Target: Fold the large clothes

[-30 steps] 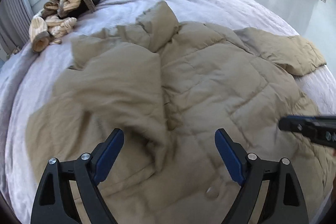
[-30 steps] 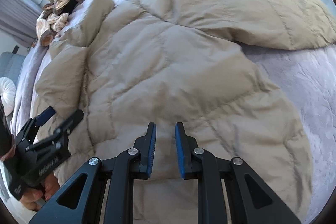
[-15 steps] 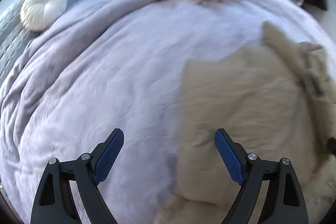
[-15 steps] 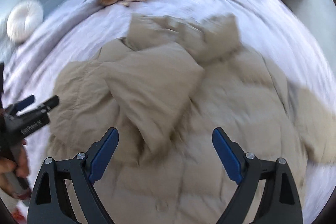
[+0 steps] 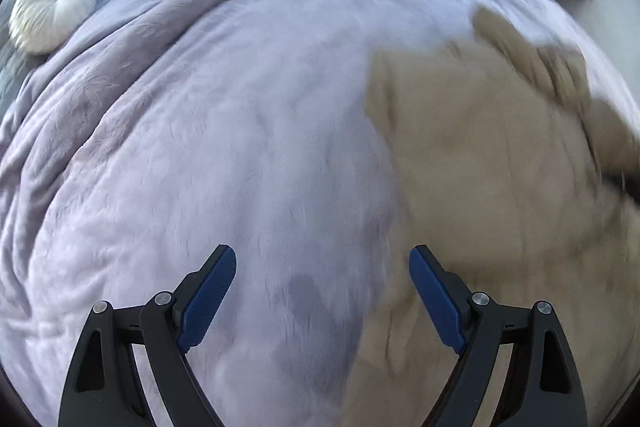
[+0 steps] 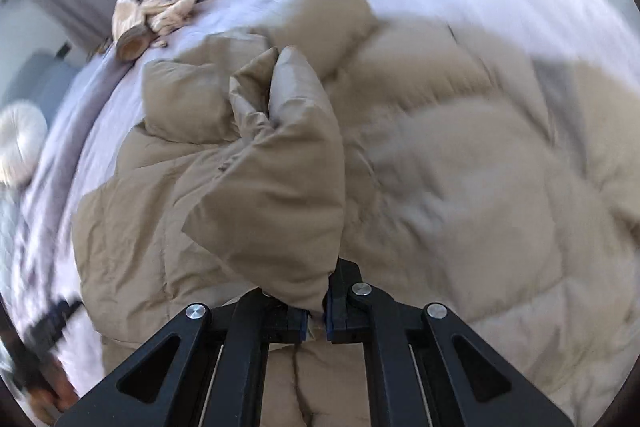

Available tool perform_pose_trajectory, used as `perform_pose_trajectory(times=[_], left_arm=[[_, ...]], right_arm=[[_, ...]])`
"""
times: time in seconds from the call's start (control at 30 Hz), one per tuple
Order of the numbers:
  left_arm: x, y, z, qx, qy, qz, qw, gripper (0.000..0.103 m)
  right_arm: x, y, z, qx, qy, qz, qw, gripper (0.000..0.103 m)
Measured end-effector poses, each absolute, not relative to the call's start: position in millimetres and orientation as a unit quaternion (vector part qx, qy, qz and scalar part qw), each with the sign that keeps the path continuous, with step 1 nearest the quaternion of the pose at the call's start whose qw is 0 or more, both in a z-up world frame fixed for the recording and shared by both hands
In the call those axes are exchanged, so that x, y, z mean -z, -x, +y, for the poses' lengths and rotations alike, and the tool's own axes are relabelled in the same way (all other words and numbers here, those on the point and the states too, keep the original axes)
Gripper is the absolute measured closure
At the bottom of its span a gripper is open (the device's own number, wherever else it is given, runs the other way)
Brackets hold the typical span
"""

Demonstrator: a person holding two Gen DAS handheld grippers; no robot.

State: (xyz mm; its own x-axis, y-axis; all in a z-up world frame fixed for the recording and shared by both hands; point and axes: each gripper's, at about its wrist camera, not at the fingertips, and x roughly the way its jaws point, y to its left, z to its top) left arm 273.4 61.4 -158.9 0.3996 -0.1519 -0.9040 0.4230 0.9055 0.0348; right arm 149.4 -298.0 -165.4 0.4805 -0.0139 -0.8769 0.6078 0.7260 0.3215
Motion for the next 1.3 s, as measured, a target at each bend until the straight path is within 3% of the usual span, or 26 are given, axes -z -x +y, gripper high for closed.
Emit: perform_pose_trajectory(times=[0.17,0.4,0.53,0.63,0.67,0.73,0.77,0.8,0.9,0.93,0.97,1.0,1.17,1.3], left_arm=[[176.0,-255.4,35.3,0.162,-0.165,0.509,0.83,0.014],[183.4,-291.5,70.3,0.08,-0.095,0.511,0.85,0.014],[186.0,-290.7,78.3,0.063,-0.137,0.506,0.849,0.014],[187.0,-296.2,103.2,0.05,-0.105,0.528,0.841,0.014],[184.5,-296.3,110.3,0.044,-0.096,0.531,0.841,0.014],[173.6,-292.7,115.3,0.044,-0.083,0.526,0.846,0.014],[165.7,-293.4,111.1,0.053,-0.081,0.519,0.849,0.014],[158.0,-292.4,104.9,0.064,-0.083,0.51,0.854,0.014],[144.3,-298.1,79.0,0.099,-0.088,0.486,0.864,0.014],[142.2,-300.4,66.8,0.111,-0.085,0.481,0.866,0.014],[142.1,-302.0,59.2,0.117,-0.084,0.479,0.866,0.014],[144.6,-304.8,46.4,0.12,-0.086,0.477,0.866,0.014],[191.5,-322.7,6.9,0.082,-0.128,0.51,0.847,0.014],[207.2,-327.2,14.4,0.076,-0.087,0.536,0.836,0.013]], right_arm=[[175.1,-145.3,-292.3,0.186,-0.343,0.468,0.793,0.097],[161.2,-159.2,-268.5,0.166,-0.333,0.455,0.809,0.097],[189.4,-150.6,-278.6,0.189,-0.384,0.448,0.785,0.097],[197.1,-136.5,-291.6,0.183,-0.441,0.424,0.769,0.097],[196.7,-133.5,-294.8,0.176,-0.452,0.423,0.765,0.092],[186.6,-130.0,-296.3,0.169,-0.445,0.435,0.764,0.072],[177.2,-126.3,-294.8,0.168,-0.432,0.437,0.771,0.053],[166.5,-121.4,-292.3,0.175,-0.414,0.437,0.779,0.043],[132.4,-106.9,-283.3,0.217,-0.346,0.425,0.808,0.048],[125.1,-105.3,-281.1,0.215,-0.336,0.417,0.817,0.056],[119.4,-108.8,-278.1,0.21,-0.323,0.415,0.824,0.075],[116.8,-113.4,-275.6,0.205,-0.308,0.418,0.83,0.08],[136.8,-142.7,-269.8,0.194,-0.23,0.458,0.837,0.082],[174.2,-137.1,-293.4,0.218,-0.207,0.496,0.815,0.082]])
